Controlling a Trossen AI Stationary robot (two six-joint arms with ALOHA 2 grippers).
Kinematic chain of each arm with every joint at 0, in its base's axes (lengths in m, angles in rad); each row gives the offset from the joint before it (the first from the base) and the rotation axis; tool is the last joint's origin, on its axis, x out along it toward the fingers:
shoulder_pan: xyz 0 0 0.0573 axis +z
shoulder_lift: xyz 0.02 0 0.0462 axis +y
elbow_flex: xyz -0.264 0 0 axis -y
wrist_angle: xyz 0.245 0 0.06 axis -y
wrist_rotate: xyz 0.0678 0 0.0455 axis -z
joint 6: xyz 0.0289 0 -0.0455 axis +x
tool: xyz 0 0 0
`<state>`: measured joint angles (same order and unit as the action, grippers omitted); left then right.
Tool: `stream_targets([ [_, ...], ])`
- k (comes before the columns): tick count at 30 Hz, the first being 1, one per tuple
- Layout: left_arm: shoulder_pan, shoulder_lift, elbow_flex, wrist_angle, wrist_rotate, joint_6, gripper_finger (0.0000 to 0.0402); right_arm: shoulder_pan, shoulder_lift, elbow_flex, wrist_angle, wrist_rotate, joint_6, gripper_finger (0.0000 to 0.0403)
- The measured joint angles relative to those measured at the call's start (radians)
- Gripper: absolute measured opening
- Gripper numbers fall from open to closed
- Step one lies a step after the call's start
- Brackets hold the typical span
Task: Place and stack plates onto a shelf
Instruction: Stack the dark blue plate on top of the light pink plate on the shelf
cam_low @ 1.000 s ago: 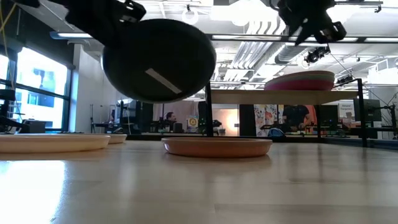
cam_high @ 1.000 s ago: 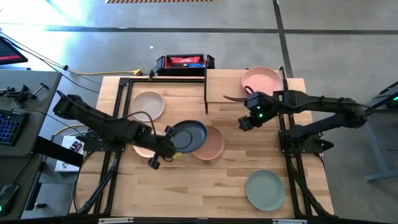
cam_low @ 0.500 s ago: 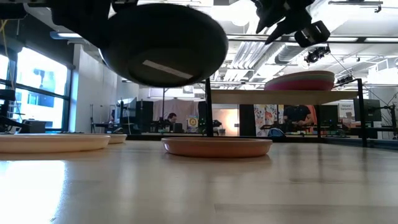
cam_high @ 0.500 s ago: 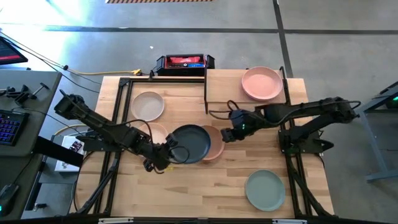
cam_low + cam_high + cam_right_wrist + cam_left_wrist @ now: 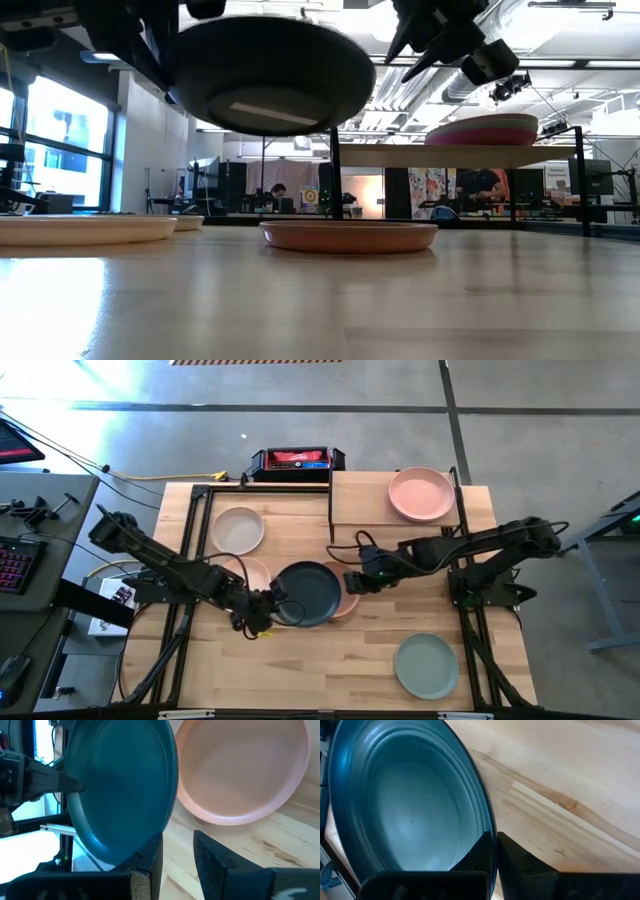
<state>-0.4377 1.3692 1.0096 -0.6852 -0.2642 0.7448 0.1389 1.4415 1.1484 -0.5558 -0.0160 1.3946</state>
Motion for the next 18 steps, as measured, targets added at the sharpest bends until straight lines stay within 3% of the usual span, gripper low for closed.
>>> stream_targets([
  [11, 0.001, 0.087, 0.000, 0.012, -0.075, 0.001, 0.0001, 0.000, 0.019, 0.000, 0.004, 0.043, 0.023, 0.0087],
  [18, 0.000, 0.093, 0.000, 0.101, -0.124, 0.001, 0.0001, -0.002, 0.019, 0.000, -0.006, 0.081, 0.021, 0.0087],
])
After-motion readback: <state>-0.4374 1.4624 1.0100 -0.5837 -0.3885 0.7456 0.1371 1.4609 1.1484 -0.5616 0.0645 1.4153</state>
